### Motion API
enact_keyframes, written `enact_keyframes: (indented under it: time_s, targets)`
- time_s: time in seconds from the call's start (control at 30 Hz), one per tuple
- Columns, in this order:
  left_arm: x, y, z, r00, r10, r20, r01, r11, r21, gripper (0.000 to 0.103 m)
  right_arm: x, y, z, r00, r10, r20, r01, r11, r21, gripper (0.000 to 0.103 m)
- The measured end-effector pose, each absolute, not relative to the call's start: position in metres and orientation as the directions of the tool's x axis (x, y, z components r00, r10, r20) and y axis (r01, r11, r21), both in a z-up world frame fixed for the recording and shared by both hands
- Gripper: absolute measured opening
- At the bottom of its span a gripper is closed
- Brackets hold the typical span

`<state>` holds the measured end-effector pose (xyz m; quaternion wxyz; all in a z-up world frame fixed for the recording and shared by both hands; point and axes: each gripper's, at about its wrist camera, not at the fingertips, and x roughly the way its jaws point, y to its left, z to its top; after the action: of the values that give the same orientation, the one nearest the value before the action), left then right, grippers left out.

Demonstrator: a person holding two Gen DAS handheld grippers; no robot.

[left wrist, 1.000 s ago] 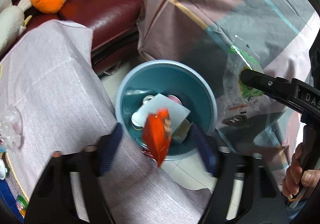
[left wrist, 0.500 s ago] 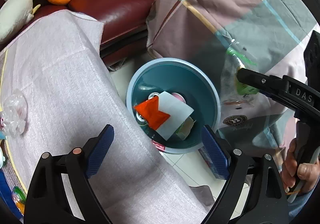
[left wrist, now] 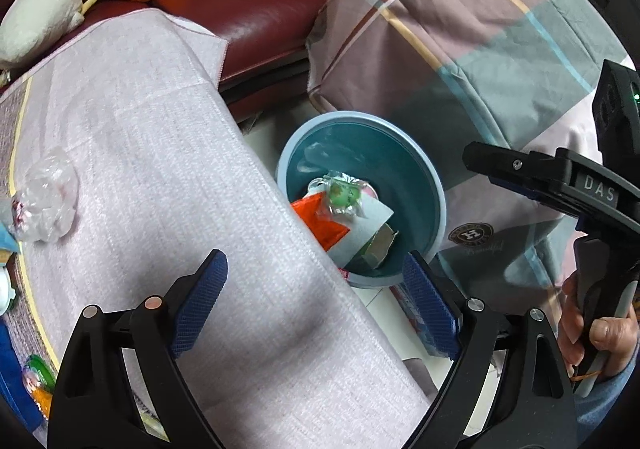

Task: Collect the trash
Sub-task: 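Move the left tool to the yellow-and-orange chip bag and grasp it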

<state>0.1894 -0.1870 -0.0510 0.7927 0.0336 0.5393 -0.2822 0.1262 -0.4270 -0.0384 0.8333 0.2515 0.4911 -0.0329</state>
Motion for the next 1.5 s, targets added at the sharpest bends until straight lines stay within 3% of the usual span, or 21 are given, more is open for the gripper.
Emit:
enact_keyframes:
  time_s: [0.83, 1.17, 1.5]
  targets:
    - [0.16, -0.068, -0.027, 0.362, -0.399, -0.843, 0.395, 0.884, -0.249, 0.091, 0.113, -0.337, -0.005, 0.477, 0.177, -0.861, 0.203, 0.931, 0.304, 0.079]
    - [0.138, 0.017, -0.041, 0.389, -0.349, -0.853, 0.264, 0.929, -0.26, 0.091, 0.118, -0.264, -0.01, 0.42, 0.234, -0.877, 0.085, 0.952, 0.295, 0.079]
    - [0.122, 0.03, -0.073, 0.349, -0.301, -0.887, 0.211, 0.948, -0.238, 0.091, 0.114, -0.229, -0.007, 0.407, 0.245, -0.88, 0.042, 0.957, 0.286, 0.079]
